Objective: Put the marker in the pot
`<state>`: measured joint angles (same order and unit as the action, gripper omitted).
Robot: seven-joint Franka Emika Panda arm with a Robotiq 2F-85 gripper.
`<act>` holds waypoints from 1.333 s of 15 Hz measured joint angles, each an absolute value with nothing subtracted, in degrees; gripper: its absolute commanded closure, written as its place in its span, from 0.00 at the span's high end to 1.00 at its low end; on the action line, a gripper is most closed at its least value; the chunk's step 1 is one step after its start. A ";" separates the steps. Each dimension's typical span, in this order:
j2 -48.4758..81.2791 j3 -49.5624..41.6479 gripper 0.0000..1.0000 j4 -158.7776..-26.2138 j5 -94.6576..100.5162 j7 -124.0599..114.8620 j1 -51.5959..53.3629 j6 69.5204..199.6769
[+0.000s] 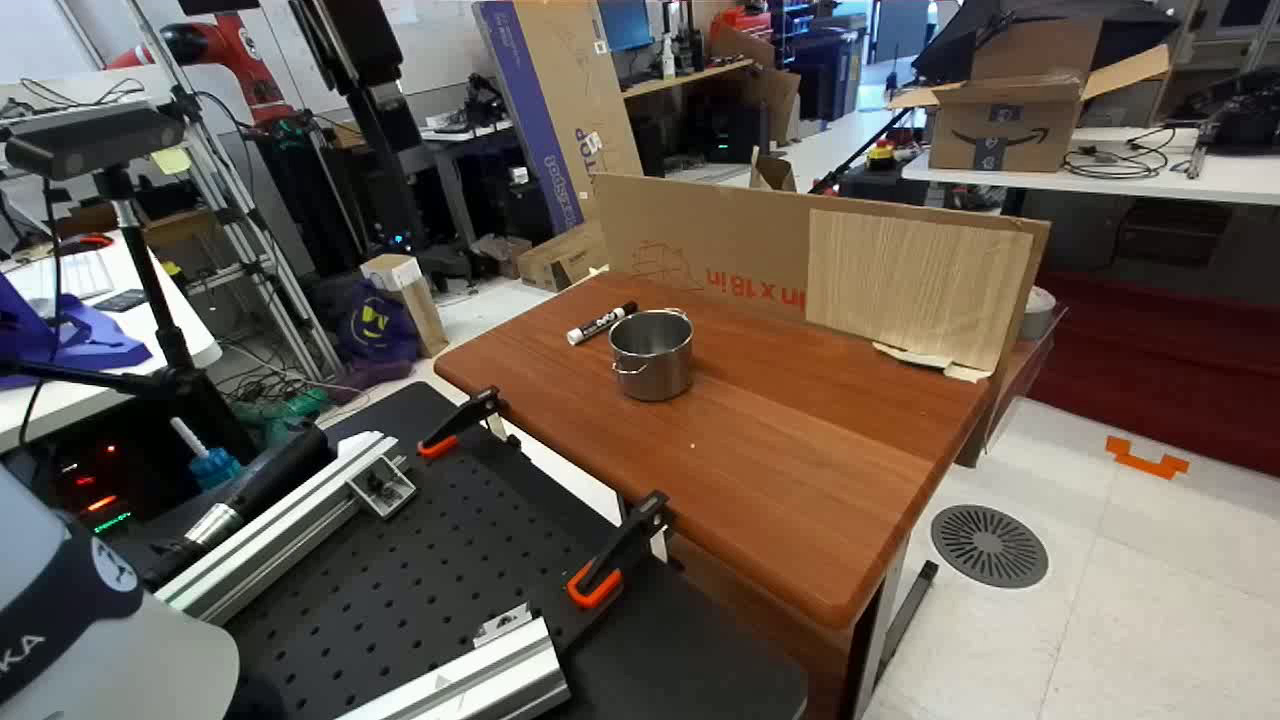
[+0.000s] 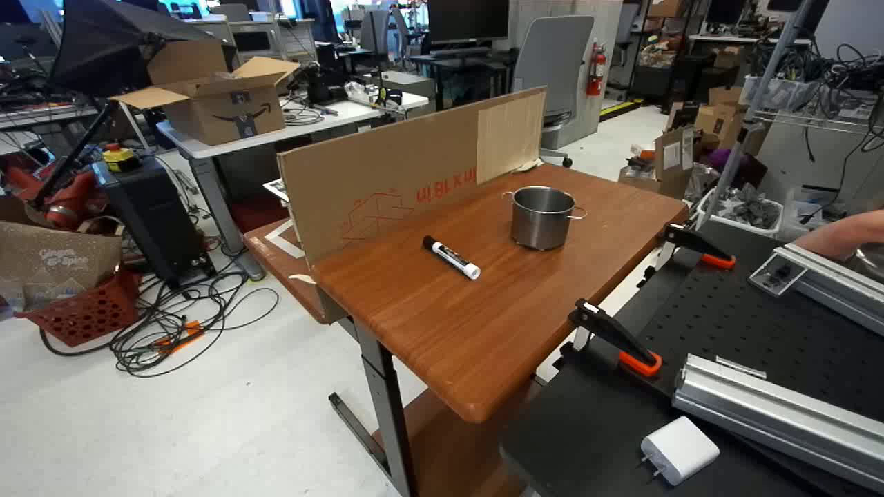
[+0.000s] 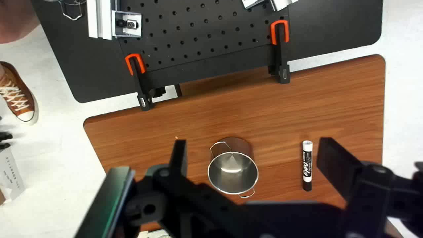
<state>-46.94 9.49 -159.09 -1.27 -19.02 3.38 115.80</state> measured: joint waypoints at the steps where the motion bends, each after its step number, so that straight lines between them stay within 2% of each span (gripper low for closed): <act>1: -46.94 9.49 1.00 -159.09 -1.27 -19.02 3.38 115.80; 15: -46.89 9.55 1.00 -158.95 -1.48 -19.08 3.45 116.19; 20: -45.27 10.97 1.00 -158.33 -4.31 -21.65 3.57 122.28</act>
<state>-45.27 10.97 -158.33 -4.31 -21.65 3.57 122.28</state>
